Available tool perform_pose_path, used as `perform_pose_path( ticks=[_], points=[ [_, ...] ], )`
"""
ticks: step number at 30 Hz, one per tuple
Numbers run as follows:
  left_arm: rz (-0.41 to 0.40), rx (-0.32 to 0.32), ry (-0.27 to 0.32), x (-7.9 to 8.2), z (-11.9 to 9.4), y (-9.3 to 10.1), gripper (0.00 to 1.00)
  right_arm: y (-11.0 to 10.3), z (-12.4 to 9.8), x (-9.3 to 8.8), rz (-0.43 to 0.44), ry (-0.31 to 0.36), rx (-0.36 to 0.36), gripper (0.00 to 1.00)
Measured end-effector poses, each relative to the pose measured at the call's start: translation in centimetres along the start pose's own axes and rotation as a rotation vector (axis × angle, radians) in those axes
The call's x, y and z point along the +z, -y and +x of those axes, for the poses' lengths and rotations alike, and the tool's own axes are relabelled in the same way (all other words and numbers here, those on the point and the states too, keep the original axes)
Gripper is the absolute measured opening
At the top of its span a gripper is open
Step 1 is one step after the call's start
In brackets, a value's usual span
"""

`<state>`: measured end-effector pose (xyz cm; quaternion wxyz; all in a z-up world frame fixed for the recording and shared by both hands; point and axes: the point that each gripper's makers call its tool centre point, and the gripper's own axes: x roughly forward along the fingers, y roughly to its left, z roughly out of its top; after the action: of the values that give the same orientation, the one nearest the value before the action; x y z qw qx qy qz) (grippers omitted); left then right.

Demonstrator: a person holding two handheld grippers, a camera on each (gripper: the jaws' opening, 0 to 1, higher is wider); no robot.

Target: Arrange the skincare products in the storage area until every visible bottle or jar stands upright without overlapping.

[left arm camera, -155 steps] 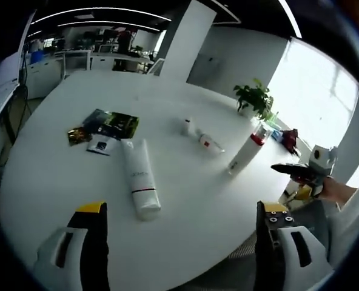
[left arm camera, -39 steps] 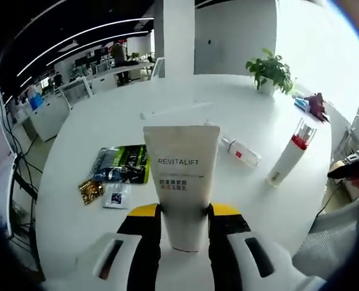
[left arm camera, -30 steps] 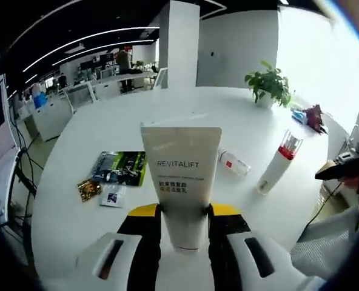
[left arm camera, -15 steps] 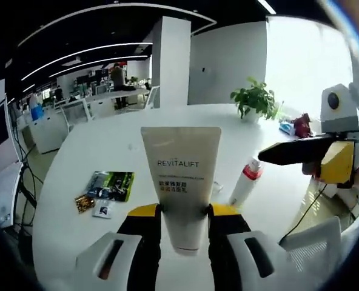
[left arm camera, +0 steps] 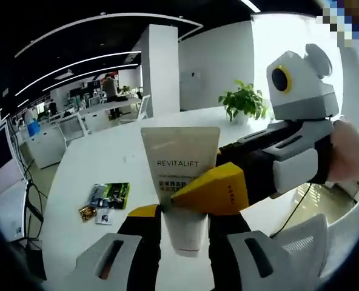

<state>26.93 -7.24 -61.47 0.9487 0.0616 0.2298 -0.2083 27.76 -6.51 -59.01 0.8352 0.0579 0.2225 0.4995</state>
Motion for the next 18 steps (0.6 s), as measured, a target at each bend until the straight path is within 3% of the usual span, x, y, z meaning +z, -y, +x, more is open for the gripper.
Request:
perform_pose_path(
  ticks=[6,7,11,13,16,18],
  points=[
    [0.025,0.004,-0.005,-0.1,-0.1,0.4,0.27,0.4,-0.4,-0.3,-0.078,-0.025,-0.040,0.13],
    [0.038,0.003,-0.004,0.0,-0.2,0.5,0.27,0.3,-0.5,-0.2,-0.112,-0.026,-0.030,0.12],
    [0.046,-0.015,0.006,0.2,-0.4,1.0,0.28,-0.1,-1.1,-0.2,-0.107,-0.038,0.025,0.09],
    [0.046,-0.043,0.016,0.4,-0.4,1.4,0.30,0.1,-1.5,-0.2,-0.104,-0.040,0.035,0.08],
    [0.133,-0.102,0.069,0.8,-0.7,2.2,0.31,0.1,-2.2,-0.1,-0.102,-0.037,0.064,0.08],
    [0.103,-0.178,0.057,0.2,-0.9,2.7,0.29,-0.3,-2.8,-0.1,-0.167,-0.052,0.112,0.08]
  ],
)
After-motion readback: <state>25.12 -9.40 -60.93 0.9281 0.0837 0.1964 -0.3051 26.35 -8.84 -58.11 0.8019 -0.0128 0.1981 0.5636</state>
